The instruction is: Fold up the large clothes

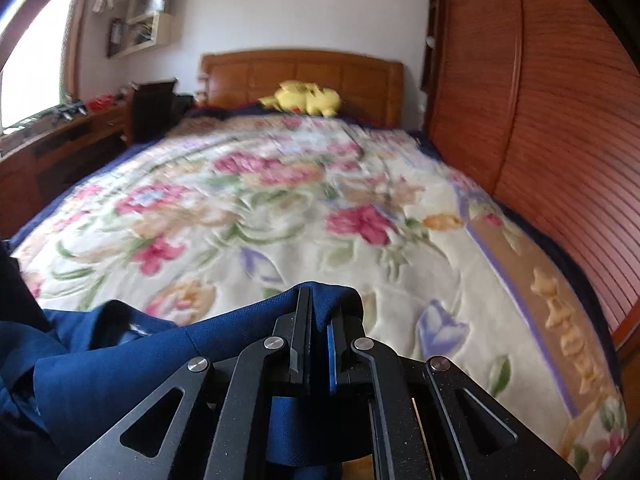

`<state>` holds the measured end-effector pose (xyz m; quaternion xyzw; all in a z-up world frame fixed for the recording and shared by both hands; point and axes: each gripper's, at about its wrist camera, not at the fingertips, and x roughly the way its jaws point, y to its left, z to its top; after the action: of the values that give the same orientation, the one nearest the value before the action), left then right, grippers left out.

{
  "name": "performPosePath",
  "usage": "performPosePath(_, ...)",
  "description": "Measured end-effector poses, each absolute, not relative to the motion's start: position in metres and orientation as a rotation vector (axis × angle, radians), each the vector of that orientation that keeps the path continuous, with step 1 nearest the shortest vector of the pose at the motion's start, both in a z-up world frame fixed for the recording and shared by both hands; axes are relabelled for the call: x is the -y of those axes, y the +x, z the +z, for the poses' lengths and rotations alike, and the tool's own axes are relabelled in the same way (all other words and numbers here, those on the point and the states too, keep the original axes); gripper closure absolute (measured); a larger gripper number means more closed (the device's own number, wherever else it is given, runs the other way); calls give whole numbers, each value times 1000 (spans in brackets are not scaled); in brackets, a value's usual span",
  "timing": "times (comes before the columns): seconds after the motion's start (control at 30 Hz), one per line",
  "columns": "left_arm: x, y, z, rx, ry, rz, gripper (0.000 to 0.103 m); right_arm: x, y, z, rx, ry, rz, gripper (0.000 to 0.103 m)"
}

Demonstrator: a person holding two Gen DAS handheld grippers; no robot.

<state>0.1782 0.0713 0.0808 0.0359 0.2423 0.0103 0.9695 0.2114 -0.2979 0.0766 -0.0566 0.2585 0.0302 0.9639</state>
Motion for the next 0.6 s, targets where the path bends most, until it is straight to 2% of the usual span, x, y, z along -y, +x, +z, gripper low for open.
performPosePath(0.13,-66,174,64,-540,93,-11,101,286,225,59,-607,-112,72,98)
performPosePath(0.17,-65,171,61,-547,99,-15,97,284,224,59,-601,-115,66,94)
performPosePath(0.2,-64,168,59,-559,100,-30,89,283,223,59,-596,-112,66,92)
performPosePath(0.23,-64,164,57,-574,97,-49,84,282,223,60,-596,-103,74,87)
performPosePath(0.27,-65,158,55,-582,86,-64,77,282,222,61,-602,-95,85,75)
performPosePath(0.3,-64,155,55,-584,76,-76,67,283,220,60,-612,-87,96,69)
performPosePath(0.33,-64,148,54,-583,59,-98,62,282,217,61,-618,-97,96,60)
performPosePath(0.4,-64,135,52,-582,31,-127,52,281,206,61,-613,-157,80,55)
performPosePath(0.43,-63,128,50,-583,22,-141,47,280,197,64,-607,-191,73,46)
performPosePath(0.47,-61,120,48,-583,14,-160,33,279,190,65,-600,-220,52,34)
performPosePath(0.5,-59,117,46,-587,8,-172,27,280,182,66,-592,-248,22,30)
performPosePath(0.6,-52,103,40,-597,-9,-197,27,276,172,66,-608,-274,23,28)
